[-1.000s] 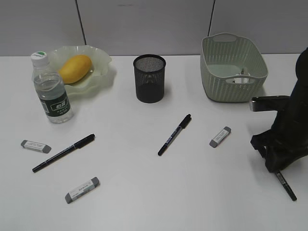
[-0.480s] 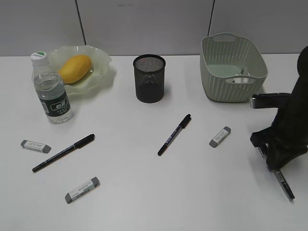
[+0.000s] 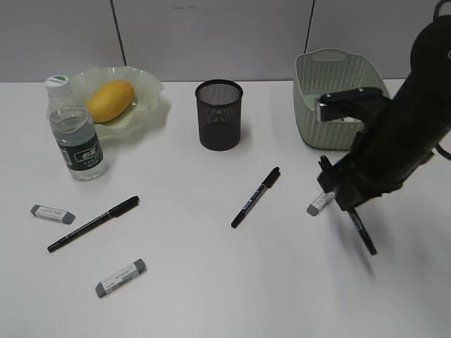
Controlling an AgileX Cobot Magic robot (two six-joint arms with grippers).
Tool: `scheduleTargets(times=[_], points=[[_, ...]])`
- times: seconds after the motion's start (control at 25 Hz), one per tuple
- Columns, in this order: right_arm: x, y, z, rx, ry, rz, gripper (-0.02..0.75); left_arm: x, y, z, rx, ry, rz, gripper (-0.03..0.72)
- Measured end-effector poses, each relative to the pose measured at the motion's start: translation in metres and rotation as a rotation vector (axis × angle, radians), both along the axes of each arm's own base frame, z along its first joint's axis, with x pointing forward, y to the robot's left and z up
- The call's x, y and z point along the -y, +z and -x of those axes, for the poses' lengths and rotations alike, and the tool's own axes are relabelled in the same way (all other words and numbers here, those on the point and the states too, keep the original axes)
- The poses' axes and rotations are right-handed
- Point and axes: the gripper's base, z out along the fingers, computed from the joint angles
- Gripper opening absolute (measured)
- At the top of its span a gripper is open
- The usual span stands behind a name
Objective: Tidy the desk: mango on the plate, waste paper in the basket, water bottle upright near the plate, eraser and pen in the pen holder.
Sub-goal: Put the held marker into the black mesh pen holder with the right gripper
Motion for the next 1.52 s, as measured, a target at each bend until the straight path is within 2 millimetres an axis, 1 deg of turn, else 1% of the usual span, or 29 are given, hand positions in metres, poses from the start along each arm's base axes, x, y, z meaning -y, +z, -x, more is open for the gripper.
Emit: scheduleTargets(times=[0.16,0.32,0.52,0.6,0.72,0.88,0.96,1.04,1.16,1.28,1.36,1.52], points=[[-0.024,0.020,-0.003,0.201,0.022,-0.104,0.094,0.000,0.000,0.000,0.000,0.000,0.000,0.571],[-0.041,0.040,-0.014,0.438,0.000,-0.228,0.094,0.000,0.000,0.000,0.000,0.000,0.000,0.571],[-0.048,0.061,-0.033,0.742,-0.051,-0.343,0.093,0.000,0.000,0.000,0.000,0.000,0.000,0.571],[-0.049,0.066,-0.039,0.838,-0.073,-0.376,0.093,0.000,0.000,0.000,0.000,0.000,0.000,0.571],[-0.054,0.061,-0.053,0.924,-0.062,-0.384,0.093,0.000,0.000,0.000,0.000,0.000,0.000,0.571],[-0.069,0.048,-0.081,0.971,-0.045,-0.401,0.093,0.000,0.000,0.000,0.000,0.000,0.000,0.571],[-0.080,0.049,-0.095,0.998,-0.030,-0.423,0.093,0.000,0.000,0.000,0.000,0.001,-0.001,0.571],[-0.092,0.053,-0.105,1.031,0.004,-0.438,0.093,0.000,0.000,0.000,0.000,0.001,-0.001,0.571],[-0.107,0.059,-0.117,1.079,0.046,-0.463,0.093,0.000,0.000,0.000,0.000,0.001,-0.001,0.571],[-0.116,0.059,-0.130,1.098,0.042,-0.486,0.093,0.000,0.000,0.000,0.000,0.002,-0.002,0.571],[-0.122,0.055,-0.140,1.099,0.031,-0.502,0.093,0.000,0.000,0.000,0.000,0.003,-0.004,0.571],[-0.128,0.044,-0.149,1.096,0.038,-0.508,0.093,-0.001,0.000,0.000,0.000,0.005,-0.007,0.571]])
